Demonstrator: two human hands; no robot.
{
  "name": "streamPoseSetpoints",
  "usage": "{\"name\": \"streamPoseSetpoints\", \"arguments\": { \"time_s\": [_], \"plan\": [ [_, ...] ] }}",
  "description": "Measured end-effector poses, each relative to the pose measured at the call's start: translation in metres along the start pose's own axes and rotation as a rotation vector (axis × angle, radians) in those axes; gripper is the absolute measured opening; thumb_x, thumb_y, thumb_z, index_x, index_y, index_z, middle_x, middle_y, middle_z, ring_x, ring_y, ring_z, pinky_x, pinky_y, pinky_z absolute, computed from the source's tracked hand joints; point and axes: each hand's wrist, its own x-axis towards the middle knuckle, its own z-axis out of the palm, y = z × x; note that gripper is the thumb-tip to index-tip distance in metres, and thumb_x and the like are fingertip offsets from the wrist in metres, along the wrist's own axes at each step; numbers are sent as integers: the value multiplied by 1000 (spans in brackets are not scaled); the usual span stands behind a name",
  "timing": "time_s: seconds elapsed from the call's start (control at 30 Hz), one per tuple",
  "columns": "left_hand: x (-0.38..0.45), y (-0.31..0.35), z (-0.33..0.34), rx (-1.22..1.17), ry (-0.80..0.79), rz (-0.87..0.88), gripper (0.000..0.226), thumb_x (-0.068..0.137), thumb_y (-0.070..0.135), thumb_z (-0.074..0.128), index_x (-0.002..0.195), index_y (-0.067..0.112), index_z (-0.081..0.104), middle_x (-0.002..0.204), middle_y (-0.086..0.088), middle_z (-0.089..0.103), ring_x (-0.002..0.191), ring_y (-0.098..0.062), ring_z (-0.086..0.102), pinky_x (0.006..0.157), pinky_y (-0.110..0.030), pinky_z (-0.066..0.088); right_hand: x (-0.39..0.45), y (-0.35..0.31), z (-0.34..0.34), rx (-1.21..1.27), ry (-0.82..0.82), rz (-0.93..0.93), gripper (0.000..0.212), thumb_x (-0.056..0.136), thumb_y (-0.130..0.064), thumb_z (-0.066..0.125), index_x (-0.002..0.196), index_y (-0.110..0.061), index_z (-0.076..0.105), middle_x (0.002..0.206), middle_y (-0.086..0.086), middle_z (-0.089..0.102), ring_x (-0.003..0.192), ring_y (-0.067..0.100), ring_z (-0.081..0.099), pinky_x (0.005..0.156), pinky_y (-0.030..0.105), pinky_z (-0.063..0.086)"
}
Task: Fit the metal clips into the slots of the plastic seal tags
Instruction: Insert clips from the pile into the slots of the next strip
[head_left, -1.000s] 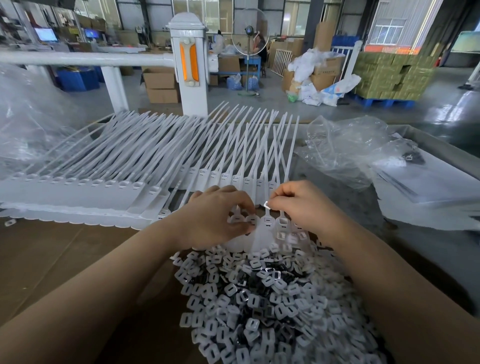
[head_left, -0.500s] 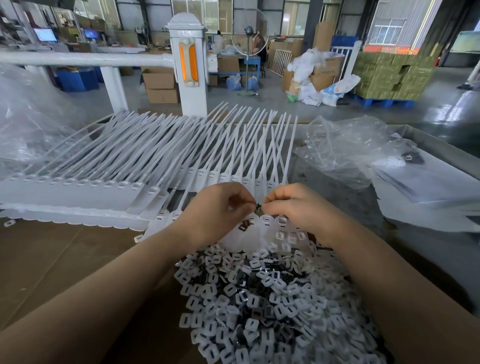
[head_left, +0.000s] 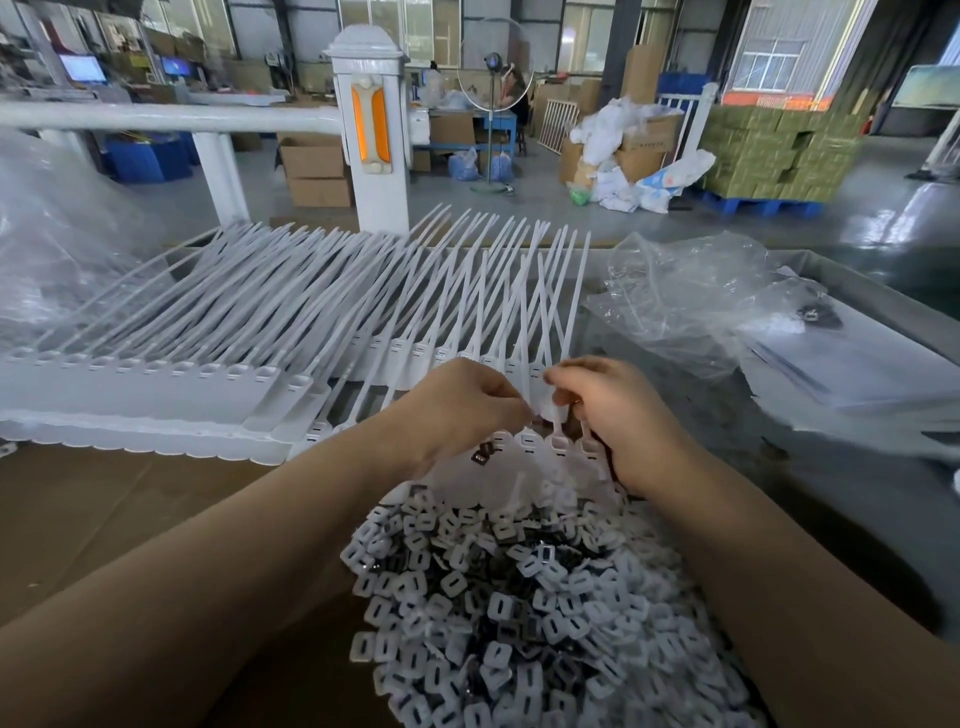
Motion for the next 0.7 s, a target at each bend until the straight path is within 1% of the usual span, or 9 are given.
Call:
{"name": "streamPoseSetpoints", "arguments": {
  "time_s": [0.07,0.13,0.23,0.33,0.37,0.4,0.53,0.63,0.7],
  "plan": [
    [4,9,5,-4,-38,-52,13,82,27,73,87,15,76,94,-5,72,77,-9,60,57,-18,43,4,2,-2,107,52,52,11,93,-22,63,85,-17,68,79,1,64,46,8,45,46,26,33],
    [8,17,10,-1,-67,-69,16,80,25,74,87,11,76,91,-3,71,77,-10,59,58,-20,41,7,4,-3,159,69,77,13,93,-21,63,84,-13,68,79,4,63,51,12,41,46,28,32],
    [13,20,16,24,-80,-79,17,76,24,77,81,8,75,81,-3,68,73,-13,57,61,-22,44,8,5,-3,171,79,85,13,92,-21,63,82,-14,69,78,3,65,56,13,42,51,30,33],
    [14,17,24,72,-79,-102,25,71,30,80,86,10,77,97,-13,72,90,-24,65,83,-35,50,7,3,-1,158,87,82,12,92,-21,63,83,-17,69,76,-1,66,65,13,49,58,31,33],
    [13,15,26,91,-64,-95,23,71,33,80,83,13,77,95,-12,73,92,-26,65,89,-38,50,7,3,-1,153,88,79,11,92,-22,64,83,-18,69,76,-2,66,69,14,51,60,31,33],
    [13,14,28,107,-47,-82,22,71,34,79,80,15,77,91,-10,73,90,-25,65,90,-40,49,7,3,-1,152,87,75,11,92,-22,64,83,-18,69,76,-2,66,72,14,53,61,31,33],
    [12,11,29,113,-21,-45,19,75,35,77,78,16,76,75,-2,69,70,-16,58,71,-32,45,6,4,0,142,78,75,11,93,-23,63,84,-19,69,77,-3,65,75,14,53,62,31,34],
    [12,9,30,125,13,-31,17,79,35,74,78,18,75,68,3,65,65,-14,55,68,-31,44,6,3,0,132,76,70,11,93,-23,63,85,-19,69,76,-3,65,73,13,53,62,31,34],
    [12,8,31,140,28,-28,16,80,34,74,75,19,74,63,6,63,63,-14,54,69,-33,44,6,3,0,130,76,67,10,93,-23,63,85,-20,69,76,-3,65,73,13,53,61,31,35]
  ]
}}
